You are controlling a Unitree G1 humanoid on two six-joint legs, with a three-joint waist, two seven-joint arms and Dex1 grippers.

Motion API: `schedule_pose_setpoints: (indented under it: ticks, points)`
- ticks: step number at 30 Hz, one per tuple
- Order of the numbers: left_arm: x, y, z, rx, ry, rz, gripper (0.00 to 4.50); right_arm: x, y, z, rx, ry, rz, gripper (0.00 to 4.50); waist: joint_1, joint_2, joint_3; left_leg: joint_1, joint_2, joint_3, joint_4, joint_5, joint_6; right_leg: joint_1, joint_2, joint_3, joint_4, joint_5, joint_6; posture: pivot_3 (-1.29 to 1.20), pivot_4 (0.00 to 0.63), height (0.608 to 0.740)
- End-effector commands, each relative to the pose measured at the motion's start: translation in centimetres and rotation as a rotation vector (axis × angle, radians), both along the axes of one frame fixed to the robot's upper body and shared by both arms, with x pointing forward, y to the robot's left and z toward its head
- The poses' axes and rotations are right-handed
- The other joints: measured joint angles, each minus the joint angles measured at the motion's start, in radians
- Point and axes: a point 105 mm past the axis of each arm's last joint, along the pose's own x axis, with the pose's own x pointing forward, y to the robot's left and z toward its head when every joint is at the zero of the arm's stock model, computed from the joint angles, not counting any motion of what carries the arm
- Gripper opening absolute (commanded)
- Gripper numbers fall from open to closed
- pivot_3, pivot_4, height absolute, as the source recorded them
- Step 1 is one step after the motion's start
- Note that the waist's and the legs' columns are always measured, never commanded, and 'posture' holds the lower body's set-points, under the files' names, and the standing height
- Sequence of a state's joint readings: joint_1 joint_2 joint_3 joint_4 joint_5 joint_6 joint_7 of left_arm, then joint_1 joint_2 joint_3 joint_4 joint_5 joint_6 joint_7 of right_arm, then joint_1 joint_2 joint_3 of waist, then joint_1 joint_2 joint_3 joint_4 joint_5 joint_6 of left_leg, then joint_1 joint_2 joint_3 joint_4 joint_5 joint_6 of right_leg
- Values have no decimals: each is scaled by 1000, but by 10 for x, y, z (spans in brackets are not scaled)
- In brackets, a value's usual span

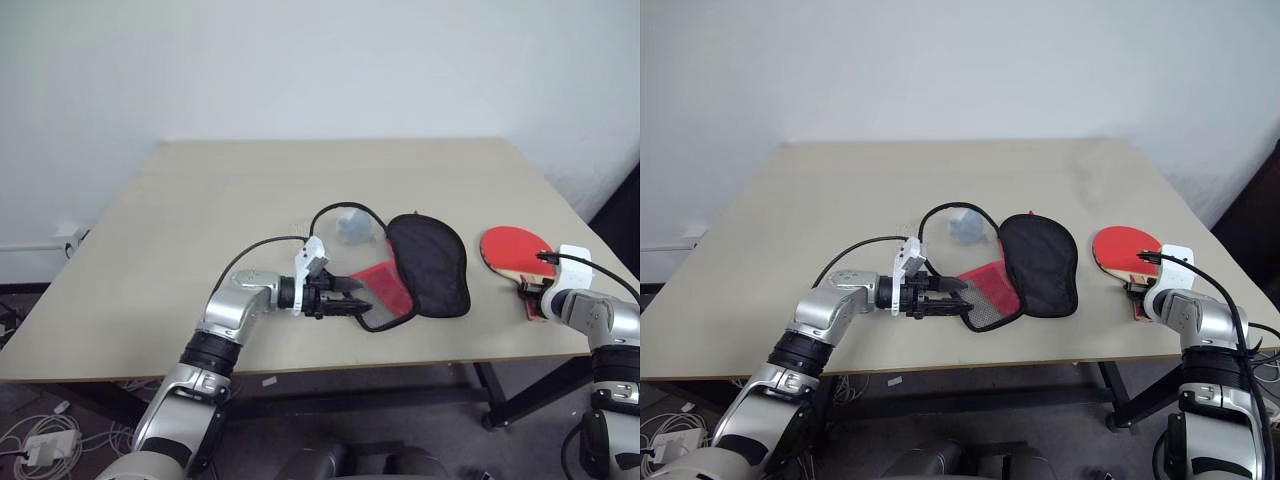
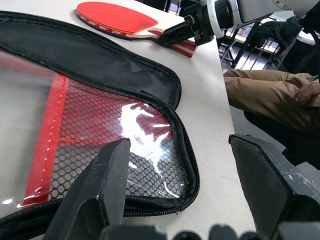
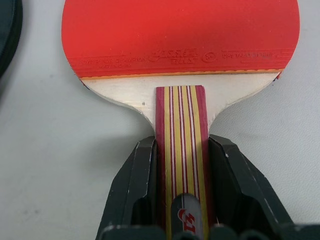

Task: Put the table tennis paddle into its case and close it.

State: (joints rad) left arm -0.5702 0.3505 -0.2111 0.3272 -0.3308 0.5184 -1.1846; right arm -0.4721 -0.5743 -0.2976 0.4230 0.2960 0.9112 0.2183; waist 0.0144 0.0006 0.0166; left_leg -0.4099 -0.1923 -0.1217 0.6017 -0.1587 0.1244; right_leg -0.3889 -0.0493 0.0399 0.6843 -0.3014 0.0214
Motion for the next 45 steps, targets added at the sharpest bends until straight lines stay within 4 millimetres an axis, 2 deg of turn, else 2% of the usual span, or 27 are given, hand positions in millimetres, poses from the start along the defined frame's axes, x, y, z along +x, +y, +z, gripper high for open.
schedule_pose_setpoints:
  ticks: [1, 5, 7, 9, 12, 15, 18, 21, 30, 36, 45]
  points:
    - [4, 0, 18, -22, -56, 1, 3354, 17, -1, 44, -31, -155, -30, 1109, 0, 1, 0, 0, 0, 0, 0, 0, 0, 0, 0, 0, 0, 0, 0, 0, 0, 740]
    - [2, -1, 17, -16, -46, -13, 3354, 42, 64, 89, -12, -283, 118, 1109, -16, 4, 0, 0, 0, 1, -1, 0, 0, -2, 0, 2, 1, 0, 0, 0, 0, 740]
    - [2, -3, 19, -22, -42, -18, 3354, 49, 94, 97, 11, -305, 168, 1109, -27, 4, 0, 0, 0, 1, -3, 0, -1, -3, 0, 3, 2, 0, 0, 0, 0, 740]
    - [6, -5, 23, -38, -38, -11, 3354, 53, 124, 98, 45, -305, 222, 1109, -33, 4, 0, 0, 1, 0, -4, 1, -1, -4, 1, 2, 2, 0, 0, 0, 0, 740]
    - [8, -7, 24, -35, -46, -13, 3354, 54, 165, 85, 89, -274, 293, 1109, -30, 4, 0, 0, 0, -1, -3, 1, -2, -3, 1, 0, 2, 0, 0, 0, 0, 740]
    - [8, -9, 26, -37, -48, -17, 3354, 49, 185, 65, 110, -226, 309, 1109, -20, 4, 0, 0, -2, -1, -3, 2, -3, -2, 0, 0, 2, 0, 0, 0, 0, 740]
    - [8, -7, 25, -32, -50, -13, 3354, 42, 190, 49, 127, -186, 296, 1109, -10, 5, 0, 0, -5, -1, -3, 3, -5, -2, 0, 0, 2, 0, 0, 0, 0, 740]
    - [8, -5, 23, -24, -49, -12, 3354, 35, 187, 39, 128, -164, 284, 1109, -10, 5, 0, 1, -6, -1, -4, 4, -6, -2, 1, 0, 2, 0, 0, 0, 0, 740]
    - [7, -7, 22, -17, -44, -23, 3354, 29, 169, 37, 101, -169, 247, 1109, -15, 5, 0, 3, -4, -1, -8, 5, -8, -3, 0, 1, 2, 0, 0, 0, 0, 740]
    - [9, -8, 21, -15, -44, -29, 3354, 19, 159, 26, 58, -139, 223, 1109, -14, 5, 0, 3, -4, -1, -8, 5, -8, -3, 0, 1, 2, 0, 0, 0, 0, 740]
    - [9, -9, 21, -16, -42, -40, 3354, 8, 166, 11, 72, -107, 222, 1109, -15, 5, 0, 3, -4, -1, -8, 5, -8, -2, -1, 1, 2, 0, 0, 0, 0, 740]
